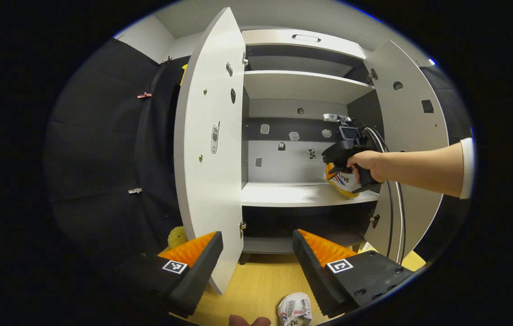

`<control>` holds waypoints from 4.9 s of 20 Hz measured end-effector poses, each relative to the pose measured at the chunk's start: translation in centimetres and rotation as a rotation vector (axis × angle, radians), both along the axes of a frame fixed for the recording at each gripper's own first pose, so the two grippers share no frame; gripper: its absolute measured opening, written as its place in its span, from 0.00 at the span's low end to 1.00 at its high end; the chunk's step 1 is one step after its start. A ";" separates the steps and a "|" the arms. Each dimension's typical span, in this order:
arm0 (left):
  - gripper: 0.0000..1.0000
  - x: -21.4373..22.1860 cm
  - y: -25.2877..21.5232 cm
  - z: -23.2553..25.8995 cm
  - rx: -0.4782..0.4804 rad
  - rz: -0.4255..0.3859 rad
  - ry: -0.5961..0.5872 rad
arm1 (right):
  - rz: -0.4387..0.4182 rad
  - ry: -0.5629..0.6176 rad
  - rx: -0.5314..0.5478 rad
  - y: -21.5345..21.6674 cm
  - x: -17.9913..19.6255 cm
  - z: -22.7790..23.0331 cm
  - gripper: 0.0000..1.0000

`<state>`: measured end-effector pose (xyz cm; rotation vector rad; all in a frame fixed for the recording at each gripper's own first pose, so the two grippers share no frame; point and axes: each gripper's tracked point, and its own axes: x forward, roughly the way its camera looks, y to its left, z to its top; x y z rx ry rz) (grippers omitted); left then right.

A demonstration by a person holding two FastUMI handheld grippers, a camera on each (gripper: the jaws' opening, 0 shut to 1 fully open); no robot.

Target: Grab one shoe with the right hand and put it into the shoe cabinet, grab the other shoe with the left hand and put it into the shoe cabinet; then close the right door with the right hand and the left door with the left hand.

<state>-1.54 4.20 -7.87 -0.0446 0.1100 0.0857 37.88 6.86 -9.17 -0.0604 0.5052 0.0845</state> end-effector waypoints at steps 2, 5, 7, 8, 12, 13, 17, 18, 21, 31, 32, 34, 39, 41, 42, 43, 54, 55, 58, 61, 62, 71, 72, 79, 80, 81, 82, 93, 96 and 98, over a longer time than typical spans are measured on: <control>0.96 0.2 -0.3 -0.1 -0.005 0.010 0.006 | 0.004 0.023 -0.037 -0.2 1.8 -1.2 0.08; 0.96 0.2 -0.6 -0.2 -0.005 0.026 0.013 | 0.006 0.045 -0.053 -0.1 3.3 -2.4 0.08; 0.96 0.2 -0.7 -0.3 -0.004 0.035 0.017 | 0.004 0.046 -0.074 0.0 3.8 -2.6 0.08; 0.97 0.2 -0.8 -0.3 -0.005 0.038 0.018 | 0.001 0.044 -0.081 0.1 3.8 -2.5 0.08; 0.96 -0.2 -0.9 -0.3 -0.004 0.039 0.017 | 0.013 0.062 -0.141 -0.1 3.1 -3.1 0.22; 0.96 -0.4 -0.8 -0.2 -0.003 0.039 0.016 | 0.025 0.073 -0.139 0.2 2.7 -3.2 0.25; 0.96 -0.9 -0.5 -0.1 -0.002 0.036 0.012 | 0.053 0.108 -0.135 1.4 0.6 -3.2 0.69; 0.96 -1.2 -0.4 0.1 -0.001 0.035 0.008 | 0.062 0.104 -0.149 1.6 0.1 -3.2 0.79; 0.96 -1.9 0.0 0.4 -0.001 0.031 0.000 | 0.063 0.091 -0.154 1.9 -1.5 -2.6 0.91; 0.96 -3.2 0.0 -1.4 -0.006 -0.015 0.005 | 0.037 -0.151 -0.039 1.8 -8.4 5.8 0.98; 0.96 -3.2 -0.1 -1.7 0.000 -0.024 -0.007 | 0.047 -0.188 -0.015 2.0 -9.8 6.8 0.98; 0.96 -3.4 -0.7 -3.1 0.010 -0.055 -0.019 | 0.071 -0.264 0.013 2.0 -12.7 8.6 0.98; 0.96 -4.9 -2.2 -9.2 -0.043 -0.116 0.057 | 0.103 -0.370 0.094 1.6 -20.5 10.0 0.98; 0.96 -5.8 -2.6 -11.3 -0.051 -0.122 0.076 | 0.117 -0.400 0.100 1.2 -23.2 9.7 0.98; 0.96 -6.2 -3.0 -12.4 -0.040 -0.126 0.085 | 0.127 -0.401 0.103 1.1 -24.5 9.1 0.98; 0.96 -6.5 -3.4 -13.6 -0.023 -0.135 0.102 | 0.137 -0.394 0.107 1.2 -25.6 8.4 0.98; 0.95 -9.3 -7.7 -29.3 0.004 -0.243 0.441 | 0.142 -0.342 0.086 -1.3 -32.6 4.4 0.98; 0.95 -9.0 -7.9 -30.3 0.003 -0.246 0.456 | 0.132 -0.339 0.088 -1.8 -32.7 4.4 0.98; 0.92 -7.7 -8.0 -32.2 0.016 -0.244 0.467 | 0.098 -0.360 0.121 -3.0 -32.8 5.6 0.98; 0.89 -5.9 -8.7 -33.2 0.023 -0.250 0.455 | 0.051 -0.405 0.132 -4.4 -32.8 6.9 0.98; 0.87 -5.3 -8.8 -33.5 0.023 -0.253 0.449 | 0.037 -0.419 0.136 -4.7 -32.9 7.2 0.98; 0.32 -0.9 -8.8 -36.2 0.009 -0.232 0.489 | -0.049 -0.513 0.158 -7.4 -34.0 10.7 0.98; 0.27 -0.5 -8.4 -36.6 -0.018 -0.217 0.510 | -0.049 -0.520 0.154 -7.5 -34.1 11.0 0.98; 0.07 0.4 -6.7 -34.1 -0.011 -0.230 0.570 | -0.043 -0.515 0.143 -7.8 -35.2 11.3 0.98; 0.07 0.5 -6.4 -32.8 -0.006 -0.228 0.550 | -0.044 -0.518 0.148 -7.9 -35.4 11.5 0.98; 0.07 0.7 -6.3 -31.3 -0.016 -0.228 0.534 | -0.047 -0.519 0.154 -8.1 -35.6 11.6 0.98; 0.06 0.9 -6.1 -29.9 -0.024 -0.221 0.522 | -0.050 -0.522 0.160 -8.2 -35.8 11.7 0.98; 0.06 7.3 -6.8 -10.8 -0.094 -0.125 0.405 | -0.075 -0.490 0.211 -9.4 -37.0 11.2 0.98; 0.06 11.0 -7.6 -5.6 -0.111 -0.115 0.359 | -0.081 -0.498 0.223 -9.7 -37.2 11.4 0.98; 0.06 13.9 -7.7 -2.8 -0.112 -0.106 0.327 | -0.081 -0.500 0.236 -9.6 -37.6 11.4 0.98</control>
